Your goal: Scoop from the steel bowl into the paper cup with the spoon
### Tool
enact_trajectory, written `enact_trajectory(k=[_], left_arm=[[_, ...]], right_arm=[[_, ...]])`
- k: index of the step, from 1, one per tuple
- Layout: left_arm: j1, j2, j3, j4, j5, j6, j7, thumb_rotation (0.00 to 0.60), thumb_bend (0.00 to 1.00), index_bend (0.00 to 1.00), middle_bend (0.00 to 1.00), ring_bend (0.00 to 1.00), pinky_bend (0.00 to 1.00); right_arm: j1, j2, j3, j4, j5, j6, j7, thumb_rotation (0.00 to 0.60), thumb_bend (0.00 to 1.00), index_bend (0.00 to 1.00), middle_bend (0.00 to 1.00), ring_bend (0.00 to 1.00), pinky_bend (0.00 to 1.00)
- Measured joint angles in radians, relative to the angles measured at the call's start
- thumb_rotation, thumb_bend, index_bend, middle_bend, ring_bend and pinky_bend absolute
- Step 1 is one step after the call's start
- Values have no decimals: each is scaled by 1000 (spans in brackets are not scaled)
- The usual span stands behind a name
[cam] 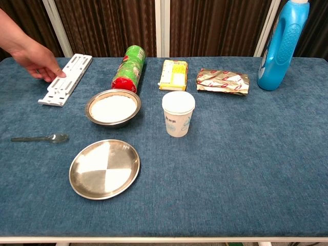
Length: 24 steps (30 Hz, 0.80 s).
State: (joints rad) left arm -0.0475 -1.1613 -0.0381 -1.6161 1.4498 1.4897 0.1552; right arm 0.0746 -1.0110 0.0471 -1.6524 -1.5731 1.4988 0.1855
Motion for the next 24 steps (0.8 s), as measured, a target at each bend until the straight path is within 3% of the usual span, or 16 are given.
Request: enact_trajectory(k=[12, 18, 21, 24], left_arm=[[-13, -10, -13, 3, -3, -3, 7, 600, 78, 308, 229, 153, 90], [-65, -15, -38, 14, 0, -53, -11, 600, 77, 318, 229, 154, 97], [-106, -18, -54, 23, -7, -115, -45, 600, 77, 357, 292, 206, 206], [-163, -30, -77, 40, -24, -195, -92, 600, 76, 423, 439, 363, 480]], right_arm=[[1, 1, 2, 3, 2, 2, 2, 600, 257, 0, 171, 0, 0], [15, 6, 10, 4, 0, -5, 0, 600, 257, 0, 171, 0, 0], [23, 7, 13, 5, -1, -13, 0, 600, 257, 0, 171, 0, 0], [30, 8, 16, 6, 1, -22, 0, 600, 257, 0, 171, 0, 0]])
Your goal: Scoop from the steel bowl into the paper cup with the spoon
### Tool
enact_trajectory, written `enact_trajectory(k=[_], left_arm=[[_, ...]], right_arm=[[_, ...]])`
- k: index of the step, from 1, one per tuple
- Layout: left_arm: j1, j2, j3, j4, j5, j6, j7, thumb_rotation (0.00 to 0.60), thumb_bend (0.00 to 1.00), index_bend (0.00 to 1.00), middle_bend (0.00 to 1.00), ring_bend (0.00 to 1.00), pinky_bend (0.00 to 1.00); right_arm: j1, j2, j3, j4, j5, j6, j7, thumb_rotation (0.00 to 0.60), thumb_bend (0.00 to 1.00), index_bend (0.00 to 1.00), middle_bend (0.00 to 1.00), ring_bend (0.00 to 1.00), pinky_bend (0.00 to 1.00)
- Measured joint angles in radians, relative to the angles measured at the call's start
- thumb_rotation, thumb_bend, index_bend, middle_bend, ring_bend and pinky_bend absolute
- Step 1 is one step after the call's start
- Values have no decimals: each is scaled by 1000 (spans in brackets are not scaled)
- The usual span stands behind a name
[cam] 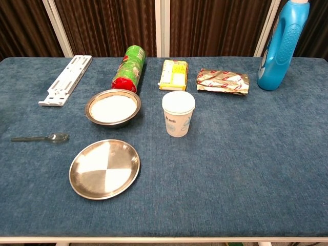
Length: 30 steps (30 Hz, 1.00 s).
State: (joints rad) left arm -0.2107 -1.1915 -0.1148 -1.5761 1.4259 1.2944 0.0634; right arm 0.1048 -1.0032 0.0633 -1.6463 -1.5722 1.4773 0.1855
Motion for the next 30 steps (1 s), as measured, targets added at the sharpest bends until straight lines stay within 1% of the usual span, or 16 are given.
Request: enact_trajectory(k=[2, 5, 8, 9, 12, 15, 20, 26, 30], left_arm=[[-46, -18, -15, 21, -13, -59, -24, 600, 84, 459, 521, 468, 660], [-101, -46, -27, 51, -32, -143, -44, 600, 96, 473, 613, 585, 808], [-151, -81, -32, 81, -59, -225, -54, 600, 120, 489, 685, 670, 899], [-164, -94, -32, 92, -70, -249, -56, 600, 122, 490, 689, 676, 903], [-201, -143, -31, 128, -105, -305, -59, 600, 170, 511, 770, 770, 973], [-218, -187, -29, 155, -134, -328, -59, 600, 203, 537, 818, 820, 999], [-233, -240, -24, 187, -194, -360, -54, 600, 223, 561, 869, 869, 1000], [-243, -289, -18, 214, -259, -386, -28, 600, 296, 566, 909, 896, 1000], [-248, -319, -13, 233, -287, -390, -2, 600, 308, 580, 923, 908, 1000]], right_arm=[[3, 1, 1, 1, 4, -5, 0, 600, 256, 0, 171, 0, 0], [4, 2, 1, 1, 10, -9, -1, 600, 257, 0, 173, 0, 0], [5, 2, 1, 3, 16, -14, -2, 600, 257, 0, 173, 0, 0], [6, 2, 1, 4, 19, -18, -2, 600, 256, 0, 173, 0, 0], [10, -1, 0, 7, 24, -29, -2, 600, 258, 0, 174, 0, 0], [14, -3, 1, 10, 27, -34, 1, 600, 257, 0, 175, 0, 0], [15, -4, -1, 14, 29, -37, 6, 600, 256, 0, 178, 0, 0], [9, -5, -5, 18, 32, -32, 10, 600, 257, 0, 178, 0, 0], [6, -5, -7, 19, 33, -30, 12, 600, 256, 0, 178, 0, 0]])
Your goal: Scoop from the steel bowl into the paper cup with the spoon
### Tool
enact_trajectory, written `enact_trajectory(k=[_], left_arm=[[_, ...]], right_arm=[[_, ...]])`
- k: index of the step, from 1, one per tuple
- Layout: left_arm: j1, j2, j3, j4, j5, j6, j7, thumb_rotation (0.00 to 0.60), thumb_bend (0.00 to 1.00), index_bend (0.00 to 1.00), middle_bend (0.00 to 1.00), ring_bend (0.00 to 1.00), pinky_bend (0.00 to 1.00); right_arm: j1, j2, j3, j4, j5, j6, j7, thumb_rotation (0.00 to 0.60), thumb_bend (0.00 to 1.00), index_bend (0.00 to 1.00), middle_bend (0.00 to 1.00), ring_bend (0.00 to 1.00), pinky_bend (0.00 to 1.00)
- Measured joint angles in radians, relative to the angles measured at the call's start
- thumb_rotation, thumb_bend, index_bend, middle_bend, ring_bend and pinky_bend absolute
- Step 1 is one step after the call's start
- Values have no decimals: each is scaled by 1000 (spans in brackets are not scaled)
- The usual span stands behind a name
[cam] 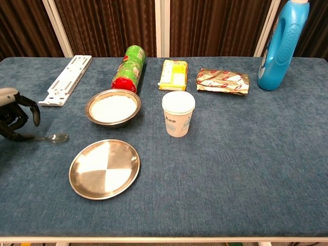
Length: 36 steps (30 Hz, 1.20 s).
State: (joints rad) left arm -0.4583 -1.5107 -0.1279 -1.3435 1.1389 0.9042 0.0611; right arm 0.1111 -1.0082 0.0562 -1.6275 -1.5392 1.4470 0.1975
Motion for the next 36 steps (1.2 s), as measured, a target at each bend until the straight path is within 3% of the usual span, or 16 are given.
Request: enact_trajectory(k=[10, 36], left_arm=[[-7, -29, 13, 33, -68, -24, 43, 600, 343, 581, 928, 911, 1000], [-19, -27, 17, 46, -114, -51, 43, 600, 394, 583, 931, 913, 1000]], right_arm=[[-1, -1, -3, 1, 1, -2, -2, 600, 256, 0, 178, 0, 0], [-4, 0, -3, -8, 5, 0, -12, 600, 256, 0, 179, 0, 0]])
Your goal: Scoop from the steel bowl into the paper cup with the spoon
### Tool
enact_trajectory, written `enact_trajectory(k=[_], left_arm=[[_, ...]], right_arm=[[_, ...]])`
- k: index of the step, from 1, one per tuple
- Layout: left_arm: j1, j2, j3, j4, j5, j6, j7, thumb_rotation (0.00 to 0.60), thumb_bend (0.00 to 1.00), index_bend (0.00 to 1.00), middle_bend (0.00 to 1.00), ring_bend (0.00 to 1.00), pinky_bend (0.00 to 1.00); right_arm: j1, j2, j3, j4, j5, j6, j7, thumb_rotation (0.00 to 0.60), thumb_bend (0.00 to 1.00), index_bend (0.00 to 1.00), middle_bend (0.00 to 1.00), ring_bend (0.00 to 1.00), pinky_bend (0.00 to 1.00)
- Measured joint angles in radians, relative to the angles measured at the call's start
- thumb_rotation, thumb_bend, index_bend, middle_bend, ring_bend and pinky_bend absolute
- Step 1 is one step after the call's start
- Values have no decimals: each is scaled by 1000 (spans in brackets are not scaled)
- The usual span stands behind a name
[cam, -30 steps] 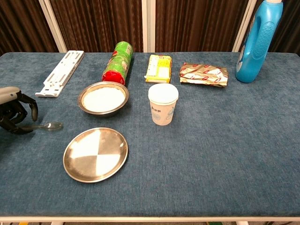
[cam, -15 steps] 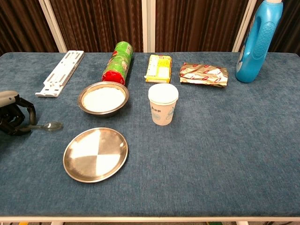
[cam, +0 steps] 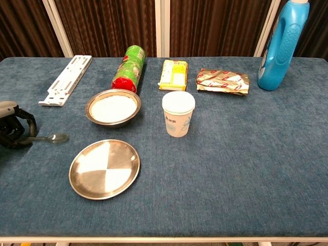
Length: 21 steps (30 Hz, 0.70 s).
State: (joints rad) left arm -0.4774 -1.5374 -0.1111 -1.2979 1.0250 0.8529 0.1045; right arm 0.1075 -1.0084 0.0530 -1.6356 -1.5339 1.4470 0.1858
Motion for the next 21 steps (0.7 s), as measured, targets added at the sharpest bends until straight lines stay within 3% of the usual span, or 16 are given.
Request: enact_trajectory(k=[12, 21], left_arm=[[-2, 0, 8, 10, 3, -6, -5, 600, 471, 616, 938, 917, 1000], [2, 34, 3, -35, 45, 43, -5, 600, 474, 619, 942, 918, 1000]], right_arm=[[-2, 1, -1, -2, -1, 3, -1, 600, 256, 0, 179, 0, 0], [-6, 7, 1, -7, -4, 14, -3, 600, 256, 0, 179, 0, 0]])
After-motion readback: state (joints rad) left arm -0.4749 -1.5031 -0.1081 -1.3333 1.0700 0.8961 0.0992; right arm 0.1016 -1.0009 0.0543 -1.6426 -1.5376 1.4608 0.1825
